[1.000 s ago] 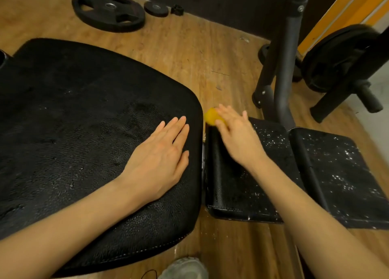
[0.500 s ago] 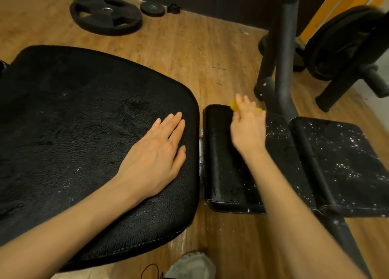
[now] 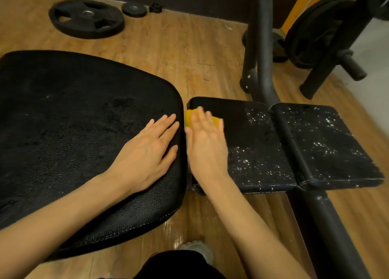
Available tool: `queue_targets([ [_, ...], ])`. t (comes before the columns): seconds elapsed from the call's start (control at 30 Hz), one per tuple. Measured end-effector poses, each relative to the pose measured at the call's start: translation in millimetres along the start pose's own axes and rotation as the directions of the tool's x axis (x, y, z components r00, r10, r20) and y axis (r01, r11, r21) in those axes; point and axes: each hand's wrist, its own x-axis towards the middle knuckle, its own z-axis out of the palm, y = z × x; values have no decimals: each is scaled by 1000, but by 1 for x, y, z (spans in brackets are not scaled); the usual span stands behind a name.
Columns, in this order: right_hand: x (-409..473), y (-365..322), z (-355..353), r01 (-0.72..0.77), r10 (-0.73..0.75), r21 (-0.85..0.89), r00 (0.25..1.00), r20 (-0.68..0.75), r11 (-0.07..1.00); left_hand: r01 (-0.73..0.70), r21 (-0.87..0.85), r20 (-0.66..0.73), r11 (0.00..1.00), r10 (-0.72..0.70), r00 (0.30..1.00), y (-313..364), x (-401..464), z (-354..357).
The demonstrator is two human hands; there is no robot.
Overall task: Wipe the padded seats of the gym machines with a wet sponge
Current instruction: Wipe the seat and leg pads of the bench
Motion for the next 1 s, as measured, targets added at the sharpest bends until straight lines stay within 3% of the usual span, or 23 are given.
queue_targets([
  [0.1, -8, 17, -12, 50, -52, 33, 997, 52, 998, -27, 9, 6, 1000, 27, 1000, 0, 0, -1],
  [0.2, -18, 60, -26, -144, 146, 83, 989, -19, 986, -94, -55, 18, 994, 95, 995, 9, -2, -3],
  [0.27, -24, 53, -23, -208, 211, 64, 976, -55, 976, -128, -110, 59, 986, 135, 989, 15, -3, -2],
  [0.4, -44, -3, -1, 28, -27, 16, 999, -33, 999, -138, -95, 68, 986, 144, 987, 15, -3, 2],
  [0.47, -45, 7, -12, 103, -104, 28, 994, 25, 994, -136, -82, 61, 987, 141, 988, 14, -4, 3],
  [0.53, -45, 43, -24, 5, -6, 44, 1000, 19, 999, -138, -82, 60, 987, 143, 988, 15, -5, 4],
  [0.6, -48, 67, -34, -192, 197, 74, 978, -65, 979, -143, -66, 60, 988, 147, 987, 16, -4, 4],
  [0.67, -55, 47, -25, -256, 263, 66, 957, -121, 964, -160, -56, 75, 986, 164, 984, 16, -4, 4],
  [0.77, -72, 4, -11, -49, 59, 112, 994, -91, 993, -170, -68, 85, 983, 175, 981, 15, -3, 4],
  [0.87, -79, 35, -21, 60, -48, 136, 995, -87, 989, -163, -67, 80, 984, 169, 982, 15, -3, 3],
  [1.0, -88, 51, -14, -215, 279, 227, 910, -306, 950, -152, -51, 74, 987, 156, 985, 15, -1, 3],
])
